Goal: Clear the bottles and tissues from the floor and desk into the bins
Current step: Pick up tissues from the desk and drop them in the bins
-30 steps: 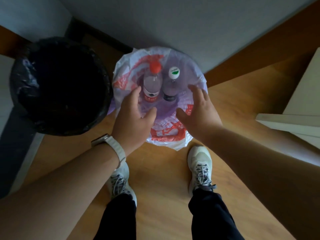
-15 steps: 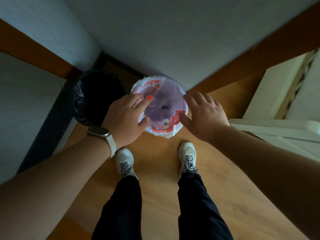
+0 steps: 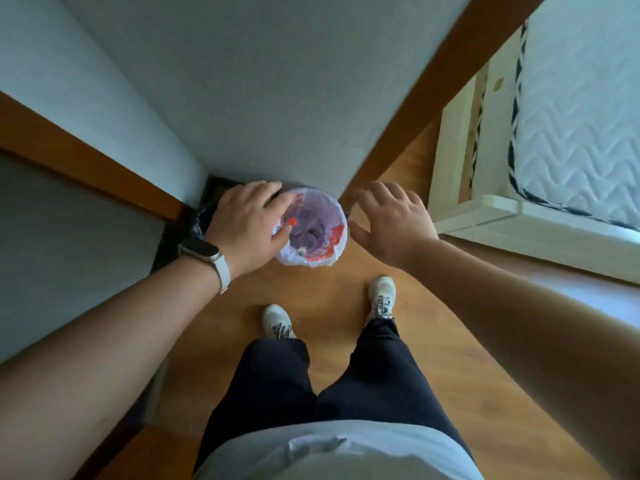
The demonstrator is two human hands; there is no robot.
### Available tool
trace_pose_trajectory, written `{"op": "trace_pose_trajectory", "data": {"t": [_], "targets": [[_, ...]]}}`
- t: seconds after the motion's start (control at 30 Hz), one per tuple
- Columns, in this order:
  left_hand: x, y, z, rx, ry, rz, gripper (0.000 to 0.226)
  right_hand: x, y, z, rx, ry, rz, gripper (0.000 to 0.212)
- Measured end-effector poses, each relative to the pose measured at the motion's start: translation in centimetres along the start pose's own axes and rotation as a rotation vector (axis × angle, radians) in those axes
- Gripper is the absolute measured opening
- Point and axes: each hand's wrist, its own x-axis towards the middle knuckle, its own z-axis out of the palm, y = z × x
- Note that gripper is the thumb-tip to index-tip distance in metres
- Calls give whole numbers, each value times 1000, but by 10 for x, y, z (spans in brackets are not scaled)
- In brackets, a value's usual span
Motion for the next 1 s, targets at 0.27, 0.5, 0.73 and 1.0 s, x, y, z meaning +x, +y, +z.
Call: {"op": "trace_pose_trajectory", "data": {"t": [0.27,0.5,0.73,1.0], "targets": [[3,45,-81,44,47,142,50,-59,9,-77,-17,78,112,46],[38,123,-130,115,93,245,54,-107,60,-123,-14,182,176,52],[79,239,-156,149,121,392,53,-182,147,-154,14,295,272,55],[118,390,-163,152,233,568,46,-293,254,-179,-6,394,408,55]]}}
